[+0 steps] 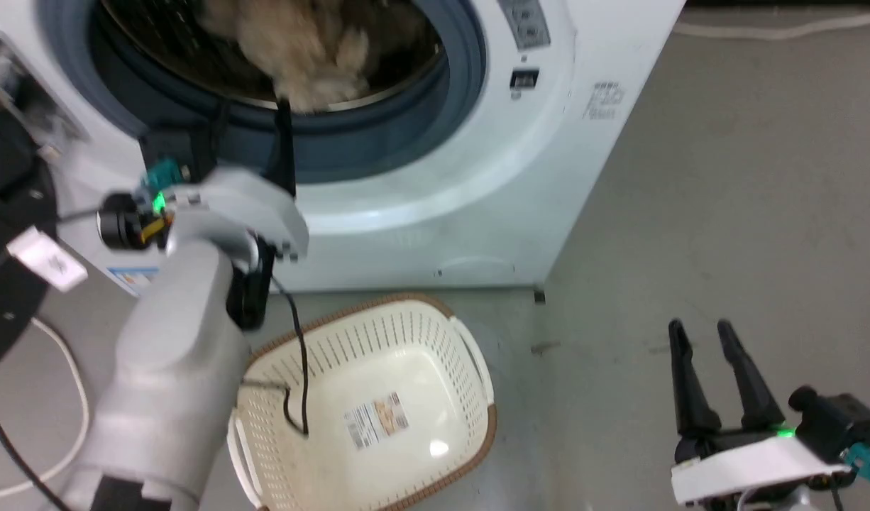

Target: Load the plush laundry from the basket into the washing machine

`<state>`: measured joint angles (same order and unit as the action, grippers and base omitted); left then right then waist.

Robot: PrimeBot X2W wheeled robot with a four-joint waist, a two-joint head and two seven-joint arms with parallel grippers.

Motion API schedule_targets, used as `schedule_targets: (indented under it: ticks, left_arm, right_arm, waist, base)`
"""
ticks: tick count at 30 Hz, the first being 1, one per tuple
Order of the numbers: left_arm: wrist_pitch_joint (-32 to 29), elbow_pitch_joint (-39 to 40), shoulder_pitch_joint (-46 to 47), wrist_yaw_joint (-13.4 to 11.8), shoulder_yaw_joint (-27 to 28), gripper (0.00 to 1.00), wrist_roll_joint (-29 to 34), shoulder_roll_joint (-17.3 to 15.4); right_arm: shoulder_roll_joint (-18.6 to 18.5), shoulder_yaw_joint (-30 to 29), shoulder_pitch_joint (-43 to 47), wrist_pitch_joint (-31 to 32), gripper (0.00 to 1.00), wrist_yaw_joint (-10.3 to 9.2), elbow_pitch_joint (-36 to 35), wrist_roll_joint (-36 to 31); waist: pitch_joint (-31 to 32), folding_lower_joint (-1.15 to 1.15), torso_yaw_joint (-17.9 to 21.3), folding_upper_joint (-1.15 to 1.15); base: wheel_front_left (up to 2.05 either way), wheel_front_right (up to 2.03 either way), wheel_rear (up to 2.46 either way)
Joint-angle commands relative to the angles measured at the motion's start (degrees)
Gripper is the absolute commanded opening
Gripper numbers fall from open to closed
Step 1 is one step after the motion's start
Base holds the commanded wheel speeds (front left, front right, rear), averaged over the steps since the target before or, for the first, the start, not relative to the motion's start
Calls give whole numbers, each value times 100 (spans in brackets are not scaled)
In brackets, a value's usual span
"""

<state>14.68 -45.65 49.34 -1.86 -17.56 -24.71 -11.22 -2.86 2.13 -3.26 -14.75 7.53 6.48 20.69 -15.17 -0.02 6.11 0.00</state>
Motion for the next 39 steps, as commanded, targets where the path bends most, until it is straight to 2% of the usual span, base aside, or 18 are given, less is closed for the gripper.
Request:
schedule_targets:
  ticks: [1, 10, 22, 23, 39]
  left_arm:
    - [31, 58, -209, -16, 13, 100, 21, 16]
    - [31, 807, -1300, 89, 203, 100, 28, -39]
    - [31, 2068, -2851, -183, 457, 100, 138, -123]
    - [31, 2336, -3213, -268, 459, 100, 130, -142]
    - [-241, 3633, -4736, -717, 494, 100, 79, -353]
  right_arm:
    - [-1, 15, 99, -25, 100, -4, 40, -33]
    - [-1, 60, 405, -25, 100, -4, 202, -90]
    - [-1, 71, 718, -25, 100, -4, 302, -227]
    - [-1, 67, 781, -25, 100, -4, 289, -282]
    - [-1, -14, 936, 3, 100, -4, 191, -627]
  waist:
    - [349, 2, -78, 0]
    - [1047, 2, -271, 0]
    - [1591, 2, -439, 0]
    - [1670, 2, -469, 0]
    - [1790, 2, -462, 0]
  base:
    - [0, 0, 0]
    - [0, 0, 0]
    - [0, 0, 0]
    - [0, 0, 0]
    - [0, 0, 0]
